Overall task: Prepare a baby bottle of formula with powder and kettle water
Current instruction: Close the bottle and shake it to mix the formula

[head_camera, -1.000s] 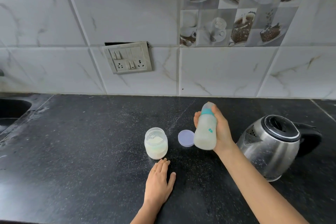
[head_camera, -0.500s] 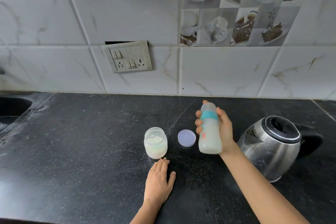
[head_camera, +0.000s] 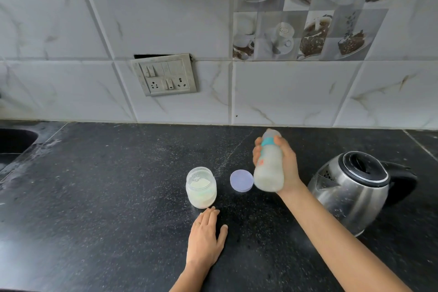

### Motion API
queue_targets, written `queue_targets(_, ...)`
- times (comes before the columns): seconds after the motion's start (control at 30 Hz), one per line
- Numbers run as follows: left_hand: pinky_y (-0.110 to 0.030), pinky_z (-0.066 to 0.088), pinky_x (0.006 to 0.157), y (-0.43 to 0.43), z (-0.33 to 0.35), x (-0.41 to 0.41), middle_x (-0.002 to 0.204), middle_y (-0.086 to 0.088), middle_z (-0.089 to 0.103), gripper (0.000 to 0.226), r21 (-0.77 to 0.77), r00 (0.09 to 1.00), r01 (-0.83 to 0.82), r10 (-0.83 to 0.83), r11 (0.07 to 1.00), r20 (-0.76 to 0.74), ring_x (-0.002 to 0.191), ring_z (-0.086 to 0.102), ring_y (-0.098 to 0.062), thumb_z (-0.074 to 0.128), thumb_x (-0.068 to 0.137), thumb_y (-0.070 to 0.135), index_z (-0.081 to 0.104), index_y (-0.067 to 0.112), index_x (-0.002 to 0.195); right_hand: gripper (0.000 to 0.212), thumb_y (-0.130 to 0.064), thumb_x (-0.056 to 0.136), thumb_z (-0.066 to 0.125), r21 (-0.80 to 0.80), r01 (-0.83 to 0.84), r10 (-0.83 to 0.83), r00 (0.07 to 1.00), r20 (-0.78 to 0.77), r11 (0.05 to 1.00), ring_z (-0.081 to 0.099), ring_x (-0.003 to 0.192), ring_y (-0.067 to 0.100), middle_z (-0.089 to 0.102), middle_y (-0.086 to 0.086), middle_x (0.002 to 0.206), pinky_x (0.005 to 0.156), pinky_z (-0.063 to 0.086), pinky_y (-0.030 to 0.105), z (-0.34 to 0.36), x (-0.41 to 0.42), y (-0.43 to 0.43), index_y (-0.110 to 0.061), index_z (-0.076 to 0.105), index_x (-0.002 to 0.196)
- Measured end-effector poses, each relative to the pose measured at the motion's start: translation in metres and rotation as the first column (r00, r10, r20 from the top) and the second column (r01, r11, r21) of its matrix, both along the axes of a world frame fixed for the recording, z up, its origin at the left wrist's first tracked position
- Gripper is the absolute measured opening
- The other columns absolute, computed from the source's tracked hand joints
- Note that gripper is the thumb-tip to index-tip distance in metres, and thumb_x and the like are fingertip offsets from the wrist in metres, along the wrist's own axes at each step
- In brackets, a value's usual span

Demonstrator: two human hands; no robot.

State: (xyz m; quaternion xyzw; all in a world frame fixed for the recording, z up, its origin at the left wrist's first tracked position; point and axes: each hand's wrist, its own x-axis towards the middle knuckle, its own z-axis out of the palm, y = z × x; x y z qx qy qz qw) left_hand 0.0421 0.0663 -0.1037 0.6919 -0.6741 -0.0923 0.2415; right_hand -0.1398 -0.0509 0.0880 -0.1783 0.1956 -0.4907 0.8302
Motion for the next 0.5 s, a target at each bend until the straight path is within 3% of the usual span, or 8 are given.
queue_targets(0.1, -0.024, 0.026, 0.111, 0.000, 0.000, 0.002, 0.139, 0.007, 0.048, 0.046, -0.012, 1.000, -0.003, 0.003, 1.000, -0.001, 0.130, 0.040, -0.011, 0.043, 0.093, 0.048, 0.049, 0.023, 0.131, 0.069, -0.026, 0.057, 0.084, -0.154, -0.083, 0.063, 0.989, -0.131, 0.985, 0.059, 0.060, 0.020, 0.060, 0.010, 0.087, 0.049, 0.052, 0.028, 0.000, 0.007, 0.011, -0.020, 0.054, 0.118)
queue_targets(0.17, -0.026, 0.028, 0.111, -0.001, 0.000, 0.003, 0.139, 0.007, 0.048, 0.046, -0.007, 1.000, -0.005, 0.005, 1.000, -0.003, 0.130, 0.040, -0.011, 0.043, 0.093, 0.047, 0.049, 0.023, 0.131, 0.048, -0.029, 0.069, 0.073, -0.055, -0.009, 0.006, 0.998, -0.057, 0.998, 0.061, 0.059, 0.017, 0.060, 0.007, 0.086, 0.048, 0.052, 0.025, 0.001, 0.009, 0.011, -0.017, 0.055, 0.112)
queue_targets(0.23, -0.026, 0.028, 0.111, 0.000, 0.001, 0.001, 0.140, 0.008, 0.048, 0.046, -0.002, 1.000, -0.001, 0.001, 1.000, -0.004, 0.130, 0.039, -0.011, 0.042, 0.093, 0.048, 0.048, 0.023, 0.131, 0.043, -0.034, 0.071, 0.071, 0.081, 0.042, -0.049, 0.995, 0.087, 0.996, 0.064, 0.059, 0.015, 0.060, 0.003, 0.086, 0.048, 0.053, 0.024, -0.002, 0.010, 0.011, -0.014, 0.055, 0.106)
queue_targets(0.27, -0.026, 0.027, 0.111, 0.000, 0.001, 0.001, 0.140, 0.008, 0.047, 0.046, 0.000, 1.000, 0.003, -0.003, 1.000, -0.005, 0.131, 0.039, -0.011, 0.042, 0.093, 0.048, 0.048, 0.023, 0.132, 0.049, -0.033, 0.067, 0.076, 0.080, 0.037, -0.045, 0.993, 0.104, 0.996, 0.064, 0.059, 0.016, 0.060, 0.003, 0.087, 0.048, 0.053, 0.024, -0.003, 0.010, 0.012, -0.014, 0.055, 0.107)
queue_targets(0.37, -0.025, 0.027, 0.112, -0.001, 0.002, 0.001, 0.141, 0.007, 0.047, 0.047, -0.003, 1.000, 0.008, -0.008, 1.000, -0.006, 0.131, 0.039, -0.011, 0.042, 0.094, 0.048, 0.048, 0.022, 0.132, 0.061, -0.025, 0.061, 0.081, -0.102, -0.018, 0.013, 0.999, -0.052, 0.995, 0.059, 0.061, 0.019, 0.060, 0.009, 0.087, 0.050, 0.053, 0.028, -0.004, 0.011, 0.020, -0.022, 0.056, 0.116)
queue_targets(0.43, -0.025, 0.026, 0.112, -0.001, 0.002, 0.002, 0.141, 0.006, 0.047, 0.046, -0.005, 1.000, 0.007, -0.007, 1.000, -0.005, 0.131, 0.039, -0.011, 0.043, 0.094, 0.047, 0.048, 0.021, 0.132, 0.043, -0.023, 0.069, 0.074, -0.117, -0.005, -0.004, 0.997, -0.072, 0.993, 0.059, 0.060, 0.018, 0.062, 0.008, 0.085, 0.050, 0.053, 0.027, 0.002, 0.012, 0.019, -0.021, 0.061, 0.110)
queue_targets(0.5, -0.026, 0.027, 0.112, 0.000, 0.003, 0.002, 0.140, 0.006, 0.047, 0.046, -0.002, 1.000, 0.009, -0.009, 1.000, -0.004, 0.131, 0.039, -0.012, 0.043, 0.094, 0.046, 0.049, 0.021, 0.132, 0.031, -0.031, 0.079, 0.065, 0.021, 0.080, -0.081, 0.996, 0.029, 0.997, 0.062, 0.059, 0.016, 0.061, 0.004, 0.084, 0.049, 0.053, 0.024, 0.006, 0.012, 0.014, -0.016, 0.059, 0.106)
